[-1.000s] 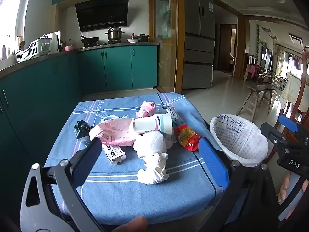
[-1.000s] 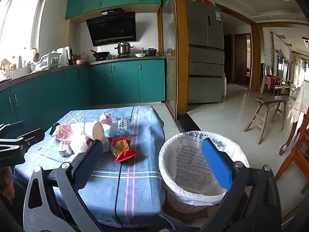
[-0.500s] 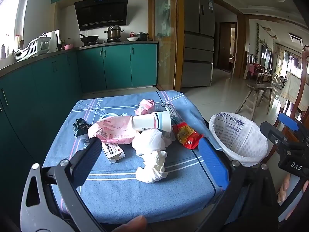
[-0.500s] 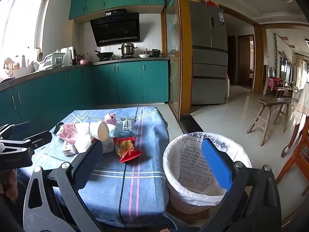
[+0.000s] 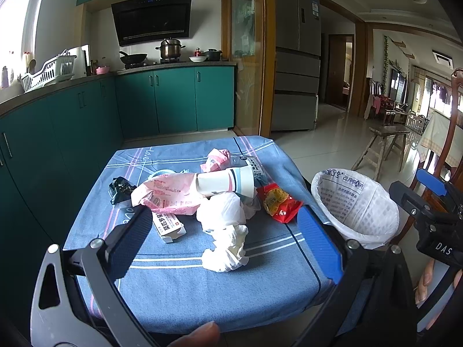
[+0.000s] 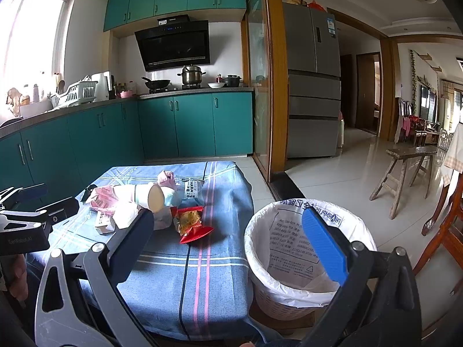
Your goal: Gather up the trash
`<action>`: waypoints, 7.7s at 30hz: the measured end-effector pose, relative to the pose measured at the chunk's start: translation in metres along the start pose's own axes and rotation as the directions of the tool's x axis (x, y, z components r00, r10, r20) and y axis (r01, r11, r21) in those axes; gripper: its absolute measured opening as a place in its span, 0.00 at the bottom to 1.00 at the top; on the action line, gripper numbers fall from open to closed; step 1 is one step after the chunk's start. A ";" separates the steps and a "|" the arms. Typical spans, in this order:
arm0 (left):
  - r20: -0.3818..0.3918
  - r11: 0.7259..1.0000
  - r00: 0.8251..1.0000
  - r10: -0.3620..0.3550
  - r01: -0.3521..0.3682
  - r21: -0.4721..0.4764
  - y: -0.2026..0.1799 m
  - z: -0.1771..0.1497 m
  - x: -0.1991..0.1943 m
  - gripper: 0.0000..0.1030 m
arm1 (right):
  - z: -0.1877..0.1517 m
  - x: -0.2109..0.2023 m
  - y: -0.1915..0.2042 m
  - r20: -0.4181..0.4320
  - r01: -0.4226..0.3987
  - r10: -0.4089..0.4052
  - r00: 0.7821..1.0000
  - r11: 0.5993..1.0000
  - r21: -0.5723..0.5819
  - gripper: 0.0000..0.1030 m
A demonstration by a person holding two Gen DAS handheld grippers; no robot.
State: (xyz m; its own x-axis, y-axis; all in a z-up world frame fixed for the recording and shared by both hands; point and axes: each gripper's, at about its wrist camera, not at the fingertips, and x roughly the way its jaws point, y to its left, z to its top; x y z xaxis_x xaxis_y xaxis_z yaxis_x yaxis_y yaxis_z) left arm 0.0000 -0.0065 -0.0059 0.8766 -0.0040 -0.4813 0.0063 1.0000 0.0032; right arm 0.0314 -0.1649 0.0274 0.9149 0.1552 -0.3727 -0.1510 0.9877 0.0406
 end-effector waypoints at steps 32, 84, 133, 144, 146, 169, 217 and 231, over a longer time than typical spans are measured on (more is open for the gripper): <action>-0.012 1.000 1.000 -0.004 0.004 0.001 -0.002 -0.003 0.000 0.97 | -0.001 -0.006 0.003 0.013 -0.010 0.010 1.000 1.000 -0.003 0.97; -0.020 1.000 1.000 -0.010 0.010 0.004 -0.004 -0.003 -0.002 0.97 | 0.002 -0.013 0.007 0.034 -0.021 0.021 0.999 0.999 -0.025 0.97; -0.045 0.986 0.988 0.145 -0.148 -0.082 0.086 0.039 0.040 0.97 | 0.025 0.074 0.023 -0.027 0.043 -0.046 0.999 0.994 -0.105 0.97; -0.136 0.941 0.955 0.262 -0.284 -0.184 0.184 0.076 0.095 0.73 | 0.028 0.192 0.033 -0.211 -0.168 0.162 0.964 0.986 -0.009 0.48; -0.196 0.943 0.958 0.208 -0.250 -0.220 0.203 0.074 0.122 0.73 | 0.016 0.199 0.029 -0.234 -0.190 0.186 0.954 0.982 0.008 0.48; -0.367 0.928 0.930 -0.003 -0.134 -0.347 0.213 0.037 0.181 0.17 | -0.034 0.254 0.064 -0.497 -0.308 0.234 0.836 0.949 -0.072 0.69; -0.194 0.924 0.937 -0.291 0.327 0.195 -0.094 0.081 0.182 0.88 | -0.001 0.141 -0.136 -0.226 0.201 -0.169 0.959 0.972 0.125 0.74; 0.012 0.998 0.999 0.053 -0.053 -0.029 0.068 0.102 0.149 0.93 | -0.011 0.180 -0.010 -0.277 -0.102 0.088 0.957 0.994 -0.037 0.83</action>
State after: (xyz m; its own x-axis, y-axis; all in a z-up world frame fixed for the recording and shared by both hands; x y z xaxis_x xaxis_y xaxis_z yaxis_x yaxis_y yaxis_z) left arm 0.1807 0.0608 0.0120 0.8812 0.0492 -0.4702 -0.0540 0.9985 0.0032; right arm 0.1933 -0.1467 -0.0501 0.7584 0.2304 -0.6097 -0.2578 0.9652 0.0441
